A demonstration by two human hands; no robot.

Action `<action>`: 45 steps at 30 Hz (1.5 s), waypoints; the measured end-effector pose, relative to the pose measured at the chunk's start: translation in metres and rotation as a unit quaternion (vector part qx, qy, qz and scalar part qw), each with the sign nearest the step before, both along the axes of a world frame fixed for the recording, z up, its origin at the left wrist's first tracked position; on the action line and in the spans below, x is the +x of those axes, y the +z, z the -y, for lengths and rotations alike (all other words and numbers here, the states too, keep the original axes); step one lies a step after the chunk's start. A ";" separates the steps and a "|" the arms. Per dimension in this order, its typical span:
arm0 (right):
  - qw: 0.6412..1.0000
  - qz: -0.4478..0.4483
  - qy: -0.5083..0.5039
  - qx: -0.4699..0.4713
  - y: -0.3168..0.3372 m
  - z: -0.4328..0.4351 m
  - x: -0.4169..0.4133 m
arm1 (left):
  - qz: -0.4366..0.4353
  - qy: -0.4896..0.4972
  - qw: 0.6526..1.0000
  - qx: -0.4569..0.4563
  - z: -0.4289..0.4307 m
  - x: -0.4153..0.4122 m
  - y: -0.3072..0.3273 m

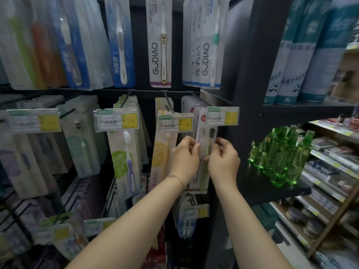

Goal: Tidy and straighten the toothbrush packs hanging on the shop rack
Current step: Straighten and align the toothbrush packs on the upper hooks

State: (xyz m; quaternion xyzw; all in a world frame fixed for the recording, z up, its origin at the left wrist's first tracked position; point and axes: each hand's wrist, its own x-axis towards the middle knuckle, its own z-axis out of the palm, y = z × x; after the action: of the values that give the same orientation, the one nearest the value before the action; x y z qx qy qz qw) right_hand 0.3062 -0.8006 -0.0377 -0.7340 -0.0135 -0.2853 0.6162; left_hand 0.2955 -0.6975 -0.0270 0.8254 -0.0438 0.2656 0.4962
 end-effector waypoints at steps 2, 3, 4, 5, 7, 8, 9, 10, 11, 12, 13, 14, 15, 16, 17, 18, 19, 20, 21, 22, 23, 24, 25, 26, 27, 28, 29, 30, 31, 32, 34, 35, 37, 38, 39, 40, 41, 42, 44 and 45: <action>1.000 0.009 0.013 -0.011 -0.009 0.001 -0.002 | -0.002 0.000 1.000 0.005 0.002 0.002 -0.002; 0.999 0.020 0.017 -0.026 -0.013 0.001 -0.004 | -0.005 -0.003 1.000 0.001 0.004 0.002 -0.002; 0.998 0.030 0.021 -0.041 -0.015 0.001 -0.006 | -0.010 -0.005 1.000 -0.005 0.006 0.003 -0.002; 0.998 0.038 0.026 -0.051 -0.015 0.001 -0.009 | -0.014 -0.003 1.000 -0.008 0.008 0.003 -0.002; 0.997 0.047 0.025 -0.062 -0.015 0.002 -0.014 | -0.020 0.000 1.000 -0.009 0.011 0.003 -0.001; 0.996 0.051 0.020 -0.067 -0.015 0.004 -0.016 | -0.021 -0.003 1.000 -0.012 0.012 0.003 -0.002; 0.996 0.057 0.017 -0.069 -0.014 0.005 -0.019 | -0.021 -0.007 1.000 -0.020 0.012 0.002 -0.003; 0.995 0.066 0.014 -0.068 -0.014 0.007 -0.021 | -0.023 -0.012 0.999 -0.027 0.011 0.001 -0.005; 0.995 0.077 0.014 -0.067 -0.015 0.008 -0.022 | -0.026 -0.015 0.999 -0.033 0.010 0.000 -0.006; 0.994 0.085 0.015 -0.066 -0.015 0.008 -0.023 | -0.029 -0.016 0.999 -0.036 0.009 -0.001 -0.007; 0.994 0.087 0.019 -0.067 -0.015 0.009 -0.024 | -0.031 -0.018 0.998 -0.042 0.007 -0.002 -0.009; 0.993 0.085 0.022 -0.074 -0.016 0.009 -0.024 | -0.033 -0.020 0.998 -0.047 0.004 -0.004 -0.009; 0.993 0.082 0.029 -0.086 -0.016 0.009 -0.024 | -0.034 -0.023 0.998 -0.050 0.001 -0.006 -0.009; 0.991 0.079 0.039 -0.099 -0.016 0.008 -0.023 | -0.035 -0.021 0.998 -0.049 -0.002 -0.008 -0.009; 0.990 0.076 0.050 -0.111 -0.015 0.007 -0.024 | -0.035 -0.015 0.998 -0.045 -0.005 -0.009 -0.009; 0.988 0.073 0.062 -0.120 -0.014 0.005 -0.025 | -0.036 -0.006 0.999 -0.038 -0.008 -0.011 -0.010; 0.987 0.072 0.071 -0.127 -0.012 0.004 -0.025 | -0.037 0.004 0.999 -0.031 -0.011 -0.013 -0.010; 0.985 0.072 0.077 -0.133 -0.011 0.002 -0.026 | -0.039 0.013 0.999 -0.025 -0.013 -0.016 -0.009; 0.984 0.072 0.082 -0.138 -0.011 0.000 -0.027 | -0.037 0.021 0.999 -0.019 -0.016 -0.019 -0.009; 0.983 0.073 0.086 -0.143 -0.012 -0.002 -0.028 | -0.036 0.026 0.999 -0.010 -0.020 -0.022 -0.010; 0.982 0.074 0.089 -0.147 -0.013 -0.004 -0.028 | -0.036 0.029 0.999 0.001 -0.023 -0.026 -0.010; 0.981 0.074 0.092 -0.152 -0.014 -0.007 -0.029 | -0.038 0.030 0.999 0.013 -0.027 -0.030 -0.011; 0.980 0.075 0.095 -0.157 -0.016 -0.010 -0.031 | -0.040 0.030 0.998 0.026 -0.030 -0.035 -0.012; 0.979 0.076 0.101 -0.162 -0.018 -0.013 -0.032 | -0.041 0.031 0.998 0.037 -0.034 -0.040 -0.014; 0.976 0.077 0.109 -0.171 -0.019 -0.017 -0.034 | -0.044 0.032 0.997 0.048 -0.039 -0.045 -0.016; 0.973 0.077 0.119 -0.181 -0.021 -0.020 -0.035 | -0.047 0.033 0.996 0.061 -0.044 -0.050 -0.018; 0.969 0.074 0.131 -0.194 -0.023 -0.024 -0.036 | -0.052 0.035 0.995 0.077 -0.051 -0.055 -0.020; 0.965 0.070 0.146 -0.208 -0.025 -0.027 -0.036 | -0.059 0.036 0.993 0.095 -0.058 -0.061 -0.021; 0.959 0.065 0.160 -0.224 -0.027 -0.031 -0.035 | -0.066 0.040 0.991 0.113 -0.066 -0.067 -0.023; 0.953 0.060 0.175 -0.238 -0.029 -0.035 -0.034 | -0.071 0.045 0.988 0.128 -0.076 -0.074 -0.024; 0.944 0.048 0.200 -0.259 -0.032 -0.044 -0.033 | -0.084 0.064 0.984 0.146 -0.095 -0.086 -0.026; 0.940 0.044 0.208 -0.266 -0.034 -0.050 -0.034 | -0.089 0.077 0.981 0.152 -0.105 -0.092 -0.028; 0.936 0.040 0.218 -0.274 -0.035 -0.062 -0.037 | -0.092 0.106 0.976 0.168 -0.124 -0.102 -0.032; 0.934 0.037 0.224 -0.277 -0.036 -0.068 -0.040 | -0.097 0.116 0.973 0.177 -0.133 -0.106 -0.034; 0.931 0.034 0.232 -0.279 -0.036 -0.075 -0.043 | -0.104 0.123 0.970 0.183 -0.141 -0.111 -0.036; 0.928 0.032 0.239 -0.283 -0.036 -0.082 -0.046 | -0.110 0.129 0.968 0.187 -0.148 -0.116 -0.039; 0.925 0.031 0.247 -0.288 -0.036 -0.089 -0.050 | -0.113 0.136 0.966 0.188 -0.155 -0.121 -0.041; 0.921 0.032 0.254 -0.293 -0.037 -0.095 -0.054 | -0.115 0.143 0.965 0.189 -0.161 -0.127 -0.043; 0.914 0.038 0.264 -0.304 -0.040 -0.108 -0.062 | -0.121 0.155 0.961 0.193 -0.173 -0.138 -0.049; 0.912 0.040 0.267 -0.310 -0.042 -0.114 -0.066 | -0.125 0.159 0.960 0.194 -0.178 -0.144 -0.052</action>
State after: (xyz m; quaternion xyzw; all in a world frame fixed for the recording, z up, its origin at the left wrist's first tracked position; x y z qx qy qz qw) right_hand 0.2403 -0.6866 -0.0797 -0.8452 -0.3215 -0.1210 0.4095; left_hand 0.1514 -0.5190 -0.0793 0.9287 0.1001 0.2225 0.2794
